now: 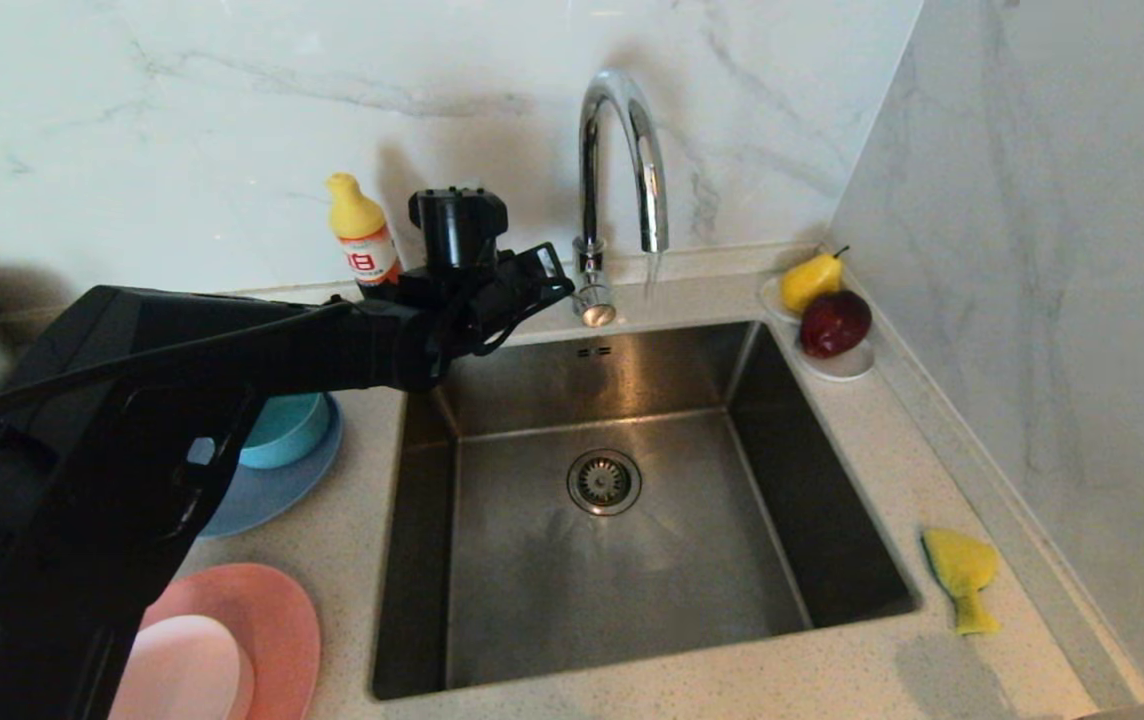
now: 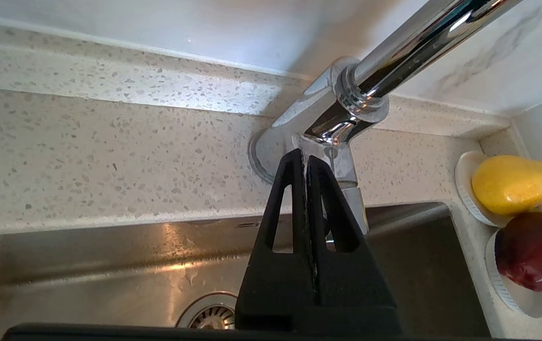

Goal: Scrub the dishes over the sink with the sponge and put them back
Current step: Turn on the faucet

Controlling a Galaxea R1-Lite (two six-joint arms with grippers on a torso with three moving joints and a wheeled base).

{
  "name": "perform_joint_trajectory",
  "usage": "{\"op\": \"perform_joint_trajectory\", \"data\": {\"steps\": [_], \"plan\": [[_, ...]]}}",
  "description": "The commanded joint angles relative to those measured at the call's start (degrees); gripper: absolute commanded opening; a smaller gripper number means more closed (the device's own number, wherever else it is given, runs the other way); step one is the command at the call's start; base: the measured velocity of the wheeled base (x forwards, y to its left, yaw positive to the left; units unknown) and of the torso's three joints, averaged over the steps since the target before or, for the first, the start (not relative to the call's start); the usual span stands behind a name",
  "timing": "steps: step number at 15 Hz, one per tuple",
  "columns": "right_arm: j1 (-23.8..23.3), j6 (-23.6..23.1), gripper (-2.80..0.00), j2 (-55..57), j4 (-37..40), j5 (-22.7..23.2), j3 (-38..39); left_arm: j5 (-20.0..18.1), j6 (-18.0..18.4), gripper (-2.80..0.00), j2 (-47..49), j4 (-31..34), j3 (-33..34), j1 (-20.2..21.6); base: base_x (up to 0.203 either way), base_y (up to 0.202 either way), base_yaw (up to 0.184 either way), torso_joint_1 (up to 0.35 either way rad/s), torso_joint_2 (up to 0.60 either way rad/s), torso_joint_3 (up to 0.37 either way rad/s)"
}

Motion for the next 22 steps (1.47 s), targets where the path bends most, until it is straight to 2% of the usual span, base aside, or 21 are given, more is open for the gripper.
{"op": "perform_joint_trajectory", "data": {"steps": [1, 9, 13, 18, 20, 22], "plan": [[0.01, 0.00, -2.80, 0.04, -0.05, 0.00, 0.00, 0.36, -0.16, -2.80, -0.41, -0.07, 0.17, -0.40, 0.000, 0.000, 0.000, 0.000, 0.00, 0.000], [0.01, 0.00, -2.80, 0.04, -0.05, 0.00, 0.00, 1.24, -0.16, -2.80, -2.60, -0.57, 5.36, -3.24, 0.000, 0.000, 0.000, 0.000, 0.00, 0.000], [0.01, 0.00, -2.80, 0.04, -0.05, 0.00, 0.00, 1.60, -0.09, -2.80, -3.32, -0.68, 5.76, -3.30, 0.000, 0.000, 0.000, 0.000, 0.00, 0.000], [0.01, 0.00, -2.80, 0.04, -0.05, 0.00, 0.00, 2.85, -0.07, -2.80, -12.81, 0.08, 7.57, -2.99, 0.000, 0.000, 0.000, 0.000, 0.00, 0.000], [0.01, 0.00, -2.80, 0.04, -0.05, 0.00, 0.00, 4.86, 0.66, -2.80, -18.55, 0.17, 9.49, -2.98, 0.000, 0.000, 0.000, 0.000, 0.00, 0.000], [0.01, 0.00, -2.80, 0.04, -0.05, 0.00, 0.00, 9.01, 4.06, -2.80, -24.52, -0.10, 12.21, -3.11, 0.000, 0.000, 0.000, 0.000, 0.00, 0.000]]}}
